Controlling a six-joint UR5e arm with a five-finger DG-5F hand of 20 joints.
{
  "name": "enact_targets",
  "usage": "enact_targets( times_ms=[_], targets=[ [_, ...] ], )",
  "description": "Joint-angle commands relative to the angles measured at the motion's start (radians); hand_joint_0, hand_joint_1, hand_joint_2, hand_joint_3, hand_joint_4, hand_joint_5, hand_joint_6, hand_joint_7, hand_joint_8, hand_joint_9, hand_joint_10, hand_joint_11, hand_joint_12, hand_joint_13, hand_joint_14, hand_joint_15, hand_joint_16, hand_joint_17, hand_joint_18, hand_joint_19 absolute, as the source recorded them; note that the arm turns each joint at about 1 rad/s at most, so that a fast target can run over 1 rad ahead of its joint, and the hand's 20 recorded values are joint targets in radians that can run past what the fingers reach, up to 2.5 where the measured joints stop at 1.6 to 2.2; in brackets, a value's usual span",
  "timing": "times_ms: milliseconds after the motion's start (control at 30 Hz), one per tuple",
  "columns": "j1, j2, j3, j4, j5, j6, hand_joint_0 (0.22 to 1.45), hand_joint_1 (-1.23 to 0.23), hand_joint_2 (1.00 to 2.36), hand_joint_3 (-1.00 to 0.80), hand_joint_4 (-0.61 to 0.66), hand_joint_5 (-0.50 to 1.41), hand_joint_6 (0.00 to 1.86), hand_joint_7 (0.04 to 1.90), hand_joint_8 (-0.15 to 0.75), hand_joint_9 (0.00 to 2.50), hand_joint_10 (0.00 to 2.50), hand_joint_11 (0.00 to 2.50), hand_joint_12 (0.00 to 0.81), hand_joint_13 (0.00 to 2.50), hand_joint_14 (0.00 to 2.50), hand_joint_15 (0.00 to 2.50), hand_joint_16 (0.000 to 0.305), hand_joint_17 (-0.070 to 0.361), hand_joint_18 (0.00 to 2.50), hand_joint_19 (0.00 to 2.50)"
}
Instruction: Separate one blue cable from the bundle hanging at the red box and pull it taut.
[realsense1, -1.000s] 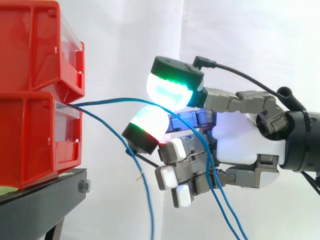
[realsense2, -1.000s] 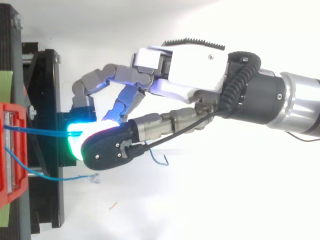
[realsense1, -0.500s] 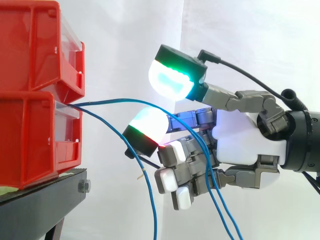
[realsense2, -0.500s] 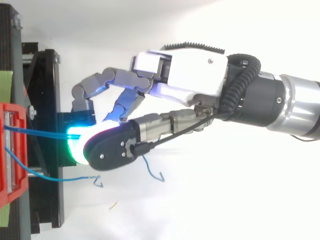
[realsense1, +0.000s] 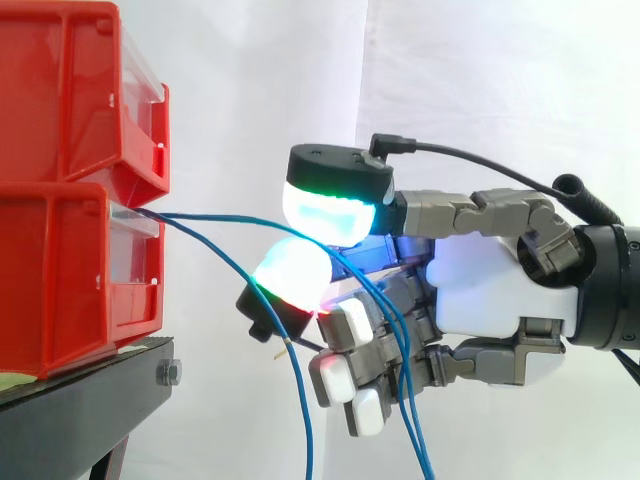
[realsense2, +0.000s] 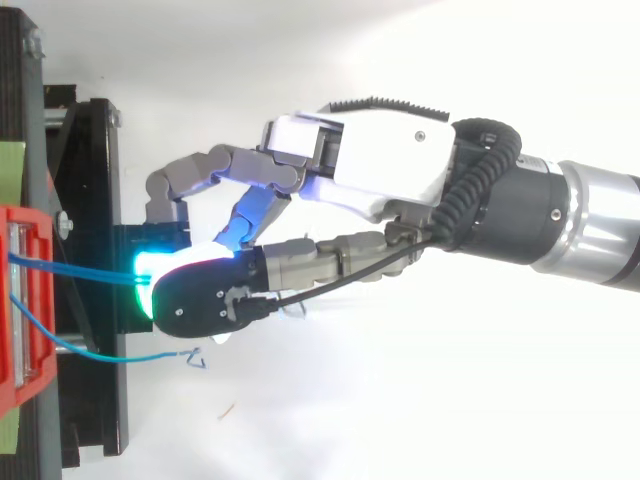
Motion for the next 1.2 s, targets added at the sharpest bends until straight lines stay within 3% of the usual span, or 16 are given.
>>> enact_targets(
  times_ms=[0, 100, 233, 333, 400, 467, 600, 733, 1000, 1167],
  targets=[
    [0.006, 0.0, 0.0, -0.007, 0.007, -0.005, 0.65, -0.7, 1.02, 0.0, 0.21, -0.12, 0.63, 1.29, 0.385, 1.16, 0.02, 0.84, 0.424, 1.03, 0.02, 0.58, 0.051, 0.115, 0.99, 0.61],
    [0.008, 0.0, 0.0, -0.007, 0.016, -0.011, 0.66, -0.75, 1.02, -0.02, 0.22, -0.15, 0.71, 1.18, 0.375, 1.12, 0.02, 0.86, 0.423, 1.01, 0.02, 0.58, 0.05, 0.113, 0.96, 0.61],
    [0.012, 0.0, 0.0, -0.007, 0.026, -0.02, 0.63, -0.78, 1.02, -0.15, 0.19, -0.17, 0.76, 1.17, 0.357, 1.07, 0.02, 0.87, 0.397, 0.96, 0.02, 0.6, 0.045, 0.102, 0.9, 0.65],
    [0.015, 0.0, 0.0, -0.015, 0.027, -0.029, 0.58, -0.72, 1.01, -0.37, 0.2, -0.18, 0.78, 1.14, 0.356, 1.07, 0.02, 0.87, 0.398, 0.96, 0.02, 0.6, 0.046, 0.104, 0.9, 0.65],
    [0.018, 0.0, 0.0, -0.018, 0.029, -0.034, 0.57, -0.6, 1.0, -0.48, 0.21, -0.18, 0.8, 1.12, 0.364, 1.1, 0.02, 0.86, 0.401, 0.98, 0.02, 0.59, 0.047, 0.106, 0.91, 0.66],
    [0.02, 0.0, 0.0, -0.018, 0.032, -0.034, 0.57, -0.53, 1.0, -0.5, 0.2, -0.17, 0.8, 1.12, 0.367, 1.11, 0.02, 0.86, 0.404, 0.99, 0.02, 0.59, 0.047, 0.106, 0.92, 0.67],
    [0.023, 0.0, -0.002, -0.018, 0.036, -0.034, 0.58, -0.42, 1.0, -0.5, 0.19, -0.16, 0.79, 1.13, 0.366, 1.14, 0.02, 0.86, 0.406, 1.0, 0.02, 0.6, 0.048, 0.107, 0.93, 0.67],
    [0.024, 0.0, 0.0, -0.018, 0.036, -0.035, 0.63, -0.43, 1.01, -0.4, 0.17, -0.16, 0.79, 1.13, 0.363, 1.15, 0.02, 0.86, 0.403, 1.01, 0.02, 0.6, 0.047, 0.106, 0.94, 0.67],
    [0.031, 0.0, -0.002, -0.024, 0.047, -0.035, 0.63, -0.54, 1.02, -0.14, 0.19, -0.12, 0.67, 1.2, 0.367, 1.15, 0.02, 0.86, 0.412, 1.02, 0.02, 0.6, 0.048, 0.108, 0.95, 0.66],
    [0.031, 0.0, -0.002, -0.026, 0.049, -0.037, 0.63, -0.72, 1.02, -0.07, 0.21, -0.15, 0.7, 1.19, 0.374, 1.12, 0.02, 0.87, 0.429, 1.01, 0.02, 0.59, 0.051, 0.116, 0.97, 0.63]
  ],
)
